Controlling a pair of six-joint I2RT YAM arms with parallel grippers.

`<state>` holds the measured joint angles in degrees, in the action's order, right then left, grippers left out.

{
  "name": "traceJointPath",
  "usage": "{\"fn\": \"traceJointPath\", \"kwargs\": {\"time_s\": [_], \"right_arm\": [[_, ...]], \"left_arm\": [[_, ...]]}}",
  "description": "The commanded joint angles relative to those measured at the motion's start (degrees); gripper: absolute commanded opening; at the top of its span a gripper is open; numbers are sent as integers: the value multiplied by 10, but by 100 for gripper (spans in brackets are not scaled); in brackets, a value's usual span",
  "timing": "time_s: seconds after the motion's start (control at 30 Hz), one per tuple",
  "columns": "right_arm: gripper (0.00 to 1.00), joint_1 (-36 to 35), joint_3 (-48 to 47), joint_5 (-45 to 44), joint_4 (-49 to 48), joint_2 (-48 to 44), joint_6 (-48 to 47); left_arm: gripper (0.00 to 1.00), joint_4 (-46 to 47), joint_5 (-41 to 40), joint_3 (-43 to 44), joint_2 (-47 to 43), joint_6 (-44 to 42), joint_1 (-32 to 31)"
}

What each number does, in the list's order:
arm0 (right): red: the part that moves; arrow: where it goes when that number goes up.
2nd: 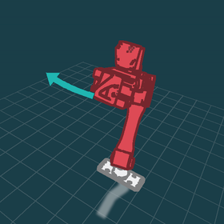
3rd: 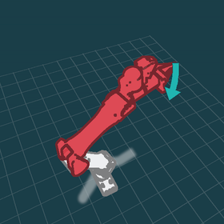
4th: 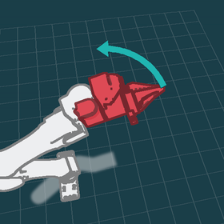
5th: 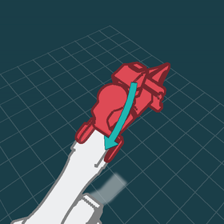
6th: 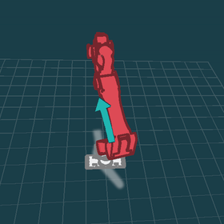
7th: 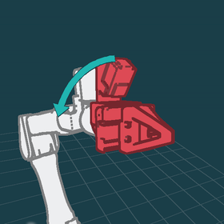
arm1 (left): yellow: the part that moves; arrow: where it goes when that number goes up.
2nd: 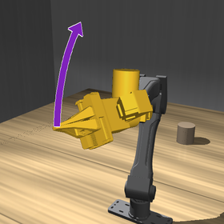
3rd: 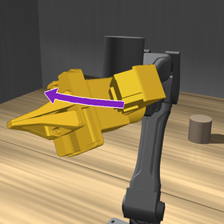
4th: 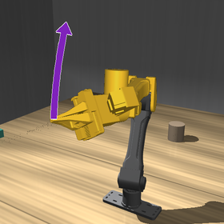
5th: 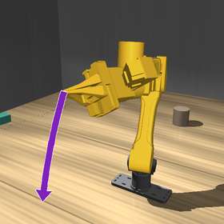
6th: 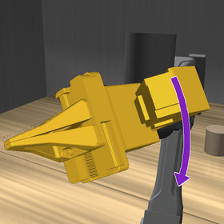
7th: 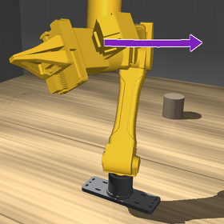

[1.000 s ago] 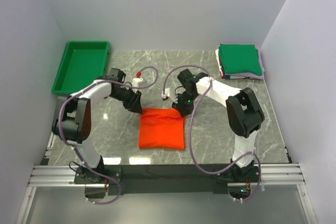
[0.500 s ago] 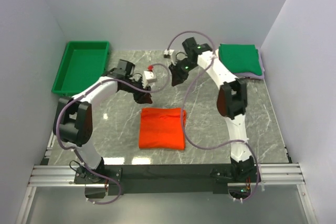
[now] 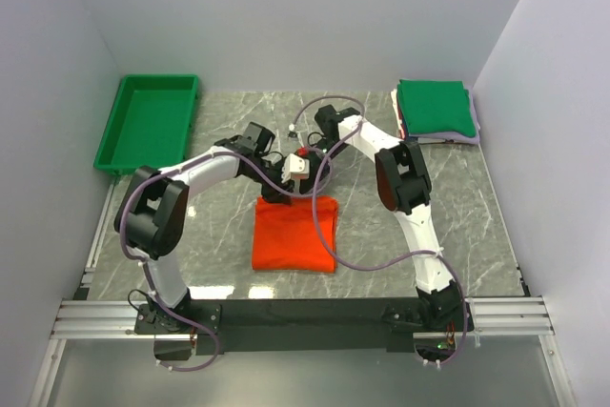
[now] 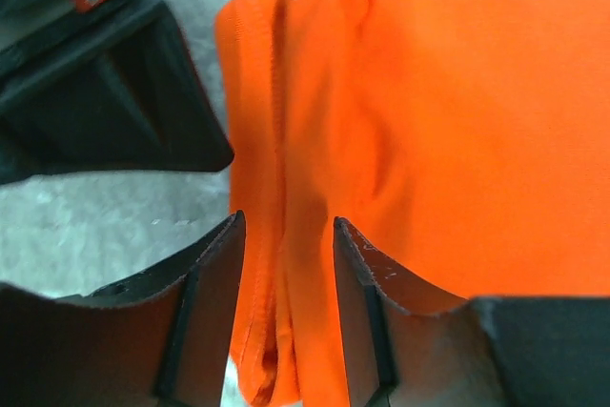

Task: Fold and stack the t-shirts
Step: Fold the tshirt

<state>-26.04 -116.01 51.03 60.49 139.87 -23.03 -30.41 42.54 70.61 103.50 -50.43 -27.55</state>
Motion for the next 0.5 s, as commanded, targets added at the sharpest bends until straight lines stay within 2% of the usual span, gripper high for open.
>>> {"fn": "traceJointPath", "kwargs": {"time_s": [0.0, 0.2, 0.33, 0.43, 0.47], "right_arm": [[32, -9, 9, 23, -9, 3, 18], [30, -13, 21, 12, -29, 21, 39], [27, -16, 3, 7, -16, 40, 34], [25, -19, 0, 7, -8, 49, 27], [24, -20, -1, 7, -6, 50, 24]], "left_arm": [[48, -9, 8, 3, 10, -34, -15], [48, -5, -5, 11, 30, -25, -30], [42, -9, -11, 27, 42, -19, -36], [31, -25, -9, 39, 53, -28, -37], [25, -30, -9, 42, 55, -31, -37]]}}
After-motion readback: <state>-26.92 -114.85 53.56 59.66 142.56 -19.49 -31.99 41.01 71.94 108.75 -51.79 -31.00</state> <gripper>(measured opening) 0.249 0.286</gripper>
